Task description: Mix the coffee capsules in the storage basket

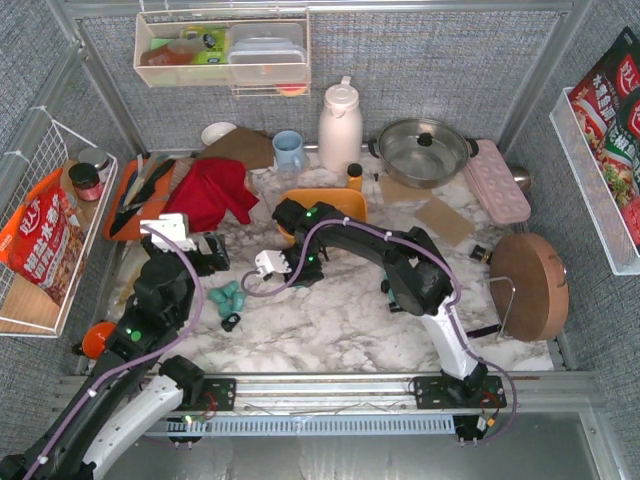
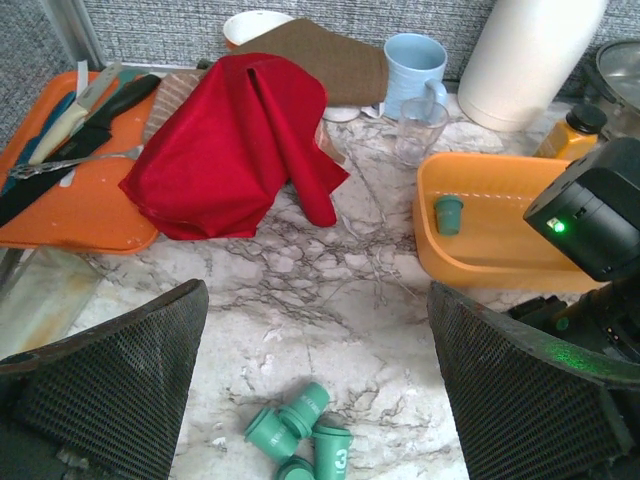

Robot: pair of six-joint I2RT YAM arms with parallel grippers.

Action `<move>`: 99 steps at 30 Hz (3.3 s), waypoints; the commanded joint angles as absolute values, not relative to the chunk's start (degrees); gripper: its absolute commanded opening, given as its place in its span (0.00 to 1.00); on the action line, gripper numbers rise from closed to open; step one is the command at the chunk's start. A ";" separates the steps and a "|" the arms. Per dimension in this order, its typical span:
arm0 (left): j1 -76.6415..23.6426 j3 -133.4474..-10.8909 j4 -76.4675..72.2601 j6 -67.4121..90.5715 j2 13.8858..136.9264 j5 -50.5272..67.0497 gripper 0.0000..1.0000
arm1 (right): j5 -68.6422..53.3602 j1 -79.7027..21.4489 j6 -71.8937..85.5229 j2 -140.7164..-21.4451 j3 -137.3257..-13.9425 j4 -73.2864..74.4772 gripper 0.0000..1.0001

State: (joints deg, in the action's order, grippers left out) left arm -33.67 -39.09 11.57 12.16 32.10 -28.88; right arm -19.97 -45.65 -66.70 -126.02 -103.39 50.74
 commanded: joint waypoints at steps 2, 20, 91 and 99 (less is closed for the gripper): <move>-33.67 -38.65 8.93 11.60 30.85 -30.96 0.99 | -19.29 -46.22 -68.04 -126.60 -102.83 50.48 0.52; -33.62 -37.85 8.40 11.51 29.54 -30.77 0.99 | -18.54 -47.20 -67.85 -128.03 -102.54 47.79 0.43; -48.34 -49.24 -11.95 25.81 63.30 3.80 0.99 | -20.53 -37.73 -34.73 -55.16 -26.22 -36.11 0.13; -53.61 -60.79 -0.98 24.79 73.16 -2.88 0.99 | -20.70 -37.70 -37.37 -51.59 -25.46 -31.88 0.13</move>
